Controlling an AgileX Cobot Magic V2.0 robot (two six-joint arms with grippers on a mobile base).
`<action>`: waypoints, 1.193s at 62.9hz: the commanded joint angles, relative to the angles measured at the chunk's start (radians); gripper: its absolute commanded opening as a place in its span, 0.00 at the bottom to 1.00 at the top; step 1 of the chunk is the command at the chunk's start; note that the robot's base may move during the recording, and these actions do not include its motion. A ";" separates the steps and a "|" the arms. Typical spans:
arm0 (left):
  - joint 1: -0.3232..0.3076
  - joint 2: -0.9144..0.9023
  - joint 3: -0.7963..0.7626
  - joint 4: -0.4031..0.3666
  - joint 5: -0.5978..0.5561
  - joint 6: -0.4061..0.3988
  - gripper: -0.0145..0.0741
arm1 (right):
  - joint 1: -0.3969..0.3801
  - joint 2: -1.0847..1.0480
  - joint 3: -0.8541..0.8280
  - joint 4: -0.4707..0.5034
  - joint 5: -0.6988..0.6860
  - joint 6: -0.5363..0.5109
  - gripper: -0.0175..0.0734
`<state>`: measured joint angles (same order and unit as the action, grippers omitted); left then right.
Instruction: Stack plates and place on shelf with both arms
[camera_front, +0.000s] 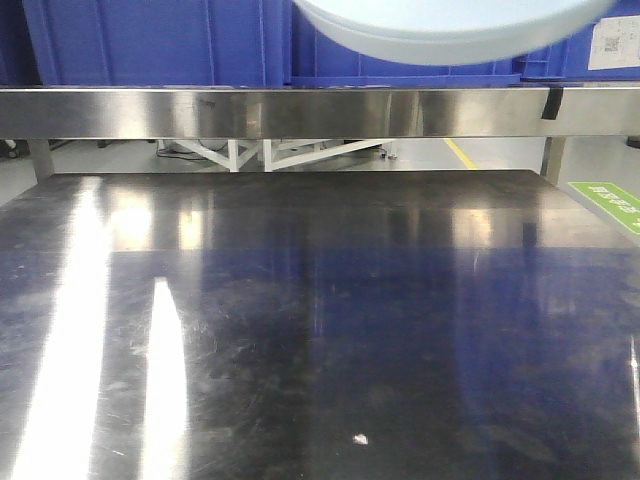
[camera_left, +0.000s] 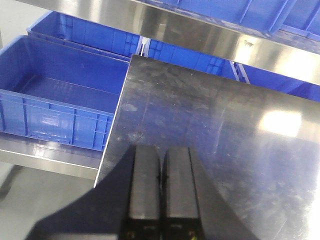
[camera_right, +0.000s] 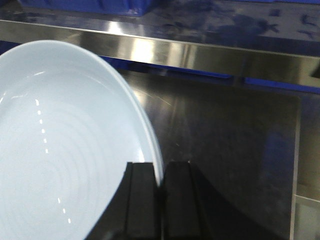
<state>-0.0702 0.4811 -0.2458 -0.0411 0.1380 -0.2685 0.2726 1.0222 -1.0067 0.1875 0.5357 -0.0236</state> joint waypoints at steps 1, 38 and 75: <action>0.001 0.001 -0.028 0.000 -0.085 0.001 0.26 | -0.020 -0.091 0.032 0.008 -0.089 -0.002 0.25; 0.001 0.001 -0.028 0.000 -0.085 0.001 0.26 | -0.023 -0.263 0.177 0.008 -0.148 -0.002 0.25; 0.001 0.001 -0.028 0.000 -0.085 0.001 0.26 | -0.023 -0.261 0.177 0.008 -0.129 -0.002 0.25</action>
<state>-0.0702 0.4811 -0.2458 -0.0411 0.1380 -0.2685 0.2569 0.7721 -0.8031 0.1875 0.4962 -0.0254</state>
